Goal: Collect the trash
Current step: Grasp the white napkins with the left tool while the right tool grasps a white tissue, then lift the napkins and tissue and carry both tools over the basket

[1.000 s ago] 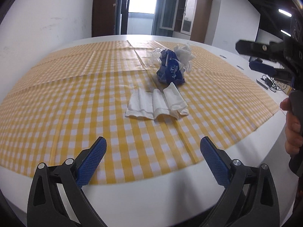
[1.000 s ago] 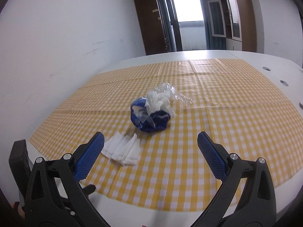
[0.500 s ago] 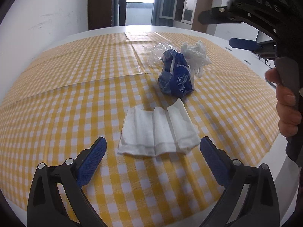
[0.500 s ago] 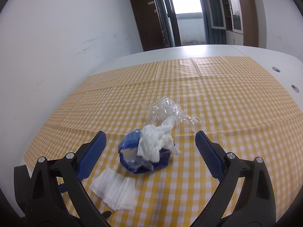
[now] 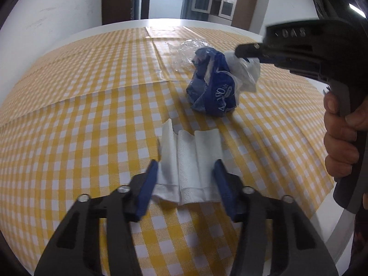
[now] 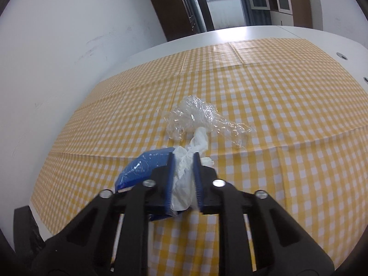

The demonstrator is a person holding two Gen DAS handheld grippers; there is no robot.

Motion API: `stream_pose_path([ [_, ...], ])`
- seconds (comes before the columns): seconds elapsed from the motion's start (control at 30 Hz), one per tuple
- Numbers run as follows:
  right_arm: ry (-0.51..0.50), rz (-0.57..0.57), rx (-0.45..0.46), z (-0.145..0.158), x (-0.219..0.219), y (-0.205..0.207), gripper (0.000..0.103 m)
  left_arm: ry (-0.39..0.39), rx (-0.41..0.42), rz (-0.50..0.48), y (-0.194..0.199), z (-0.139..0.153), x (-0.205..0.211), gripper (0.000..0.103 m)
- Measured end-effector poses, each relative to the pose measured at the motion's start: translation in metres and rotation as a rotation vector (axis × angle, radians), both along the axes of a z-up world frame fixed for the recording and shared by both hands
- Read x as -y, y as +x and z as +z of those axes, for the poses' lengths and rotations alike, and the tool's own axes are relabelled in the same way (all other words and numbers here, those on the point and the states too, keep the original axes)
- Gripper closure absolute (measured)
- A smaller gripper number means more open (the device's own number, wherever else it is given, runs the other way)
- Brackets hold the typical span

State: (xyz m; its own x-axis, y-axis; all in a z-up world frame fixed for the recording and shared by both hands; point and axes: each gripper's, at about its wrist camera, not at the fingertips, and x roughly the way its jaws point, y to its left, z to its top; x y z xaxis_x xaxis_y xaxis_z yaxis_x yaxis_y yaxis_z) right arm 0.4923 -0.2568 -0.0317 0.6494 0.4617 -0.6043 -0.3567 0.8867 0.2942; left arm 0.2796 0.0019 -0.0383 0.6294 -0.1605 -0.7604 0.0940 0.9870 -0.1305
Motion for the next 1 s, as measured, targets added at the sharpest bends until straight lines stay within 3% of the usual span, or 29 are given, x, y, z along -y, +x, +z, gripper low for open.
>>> stream_pose_path([
  [0.07,0.000,0.006,0.015,0.001,0.002,-0.005,0.099,-0.014,0.002,-0.001,-0.003,0.000,-0.001,0.083],
  [0.13,0.001,0.008,0.032,0.003,0.006,-0.012,0.101,-0.023,0.004,0.004,-0.007,0.001,-0.002,0.095],
  [0.57,-0.028,0.015,0.149,0.024,0.027,-0.071,0.102,-0.113,0.100,0.025,-0.064,0.030,-0.016,0.097],
  [1.0,-0.040,0.070,0.210,0.014,0.038,-0.166,0.102,-0.172,0.192,0.021,-0.135,0.046,-0.011,0.098],
])
